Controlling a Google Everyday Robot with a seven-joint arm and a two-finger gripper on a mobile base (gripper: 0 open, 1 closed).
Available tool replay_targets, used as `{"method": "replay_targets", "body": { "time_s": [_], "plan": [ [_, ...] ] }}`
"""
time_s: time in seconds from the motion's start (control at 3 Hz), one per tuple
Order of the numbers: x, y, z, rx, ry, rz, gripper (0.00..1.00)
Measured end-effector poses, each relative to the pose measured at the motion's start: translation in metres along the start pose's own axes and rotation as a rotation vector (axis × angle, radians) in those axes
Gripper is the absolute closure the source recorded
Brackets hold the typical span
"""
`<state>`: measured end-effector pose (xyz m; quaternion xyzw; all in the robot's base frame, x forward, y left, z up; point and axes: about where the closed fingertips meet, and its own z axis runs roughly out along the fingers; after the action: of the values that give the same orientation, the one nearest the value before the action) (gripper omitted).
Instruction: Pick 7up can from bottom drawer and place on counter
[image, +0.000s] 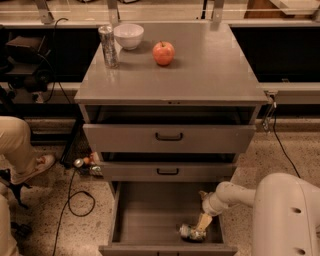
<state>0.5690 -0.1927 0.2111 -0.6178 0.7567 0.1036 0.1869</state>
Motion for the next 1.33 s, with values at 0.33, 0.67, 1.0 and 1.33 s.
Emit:
{"method": "replay_targets", "body": {
  "time_s": [0.33, 0.67, 1.0, 1.33],
  "plan": [
    [0.011, 0.006, 0.015, -0.026, 0.019, 0.013, 0.0],
    [0.018, 0.015, 0.034, -0.051, 0.043, 0.012, 0.0],
    [0.021, 0.024, 0.047, -0.06, 0.076, 0.004, 0.0],
    [0.022, 0.035, 0.058, -0.07, 0.097, -0.002, 0.0]
  ]
}}
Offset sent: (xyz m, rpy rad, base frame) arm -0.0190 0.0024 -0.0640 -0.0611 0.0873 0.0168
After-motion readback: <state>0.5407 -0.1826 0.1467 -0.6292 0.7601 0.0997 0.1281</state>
